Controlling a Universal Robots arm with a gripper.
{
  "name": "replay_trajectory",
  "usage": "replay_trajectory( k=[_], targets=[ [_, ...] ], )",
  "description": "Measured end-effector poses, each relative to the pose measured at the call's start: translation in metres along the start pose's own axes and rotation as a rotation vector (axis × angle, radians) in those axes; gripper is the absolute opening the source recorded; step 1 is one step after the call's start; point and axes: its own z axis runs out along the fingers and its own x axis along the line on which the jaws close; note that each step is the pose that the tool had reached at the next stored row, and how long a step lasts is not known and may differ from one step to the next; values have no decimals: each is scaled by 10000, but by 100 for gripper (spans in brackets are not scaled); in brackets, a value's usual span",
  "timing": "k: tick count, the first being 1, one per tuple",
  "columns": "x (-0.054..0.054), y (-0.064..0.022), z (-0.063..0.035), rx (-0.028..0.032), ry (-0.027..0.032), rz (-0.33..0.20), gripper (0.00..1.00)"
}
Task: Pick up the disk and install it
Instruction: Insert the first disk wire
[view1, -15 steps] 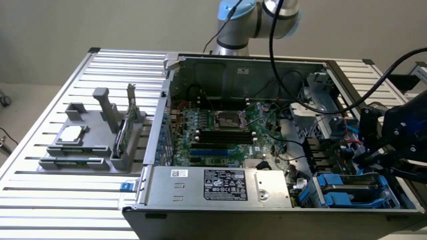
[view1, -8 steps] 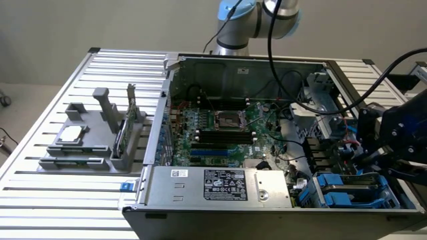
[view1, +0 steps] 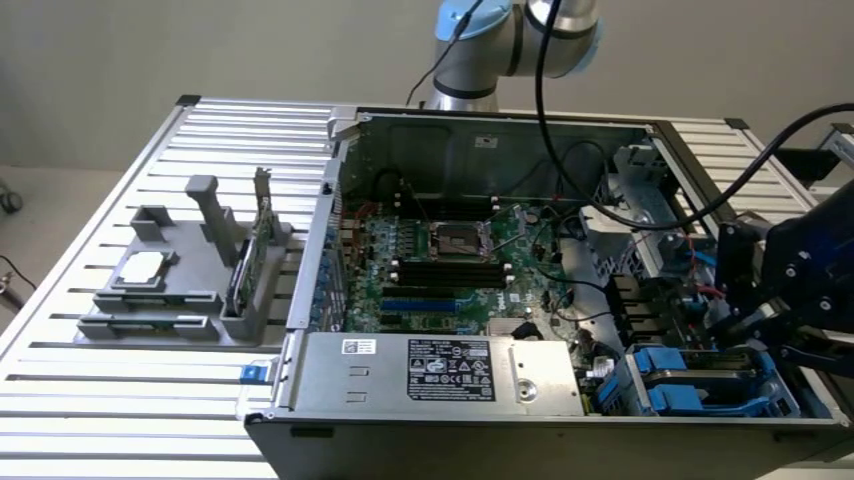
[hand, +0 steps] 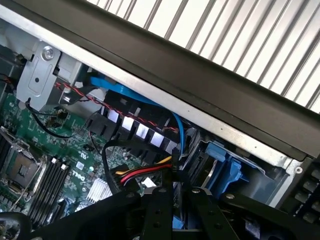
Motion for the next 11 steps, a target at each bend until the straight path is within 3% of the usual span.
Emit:
replay_trajectory(
  k=[8, 11],
  targets=[
    [6, 4, -56, 18, -16, 719, 16],
    [6, 3, -62, 65, -42, 965, 16]
  ],
)
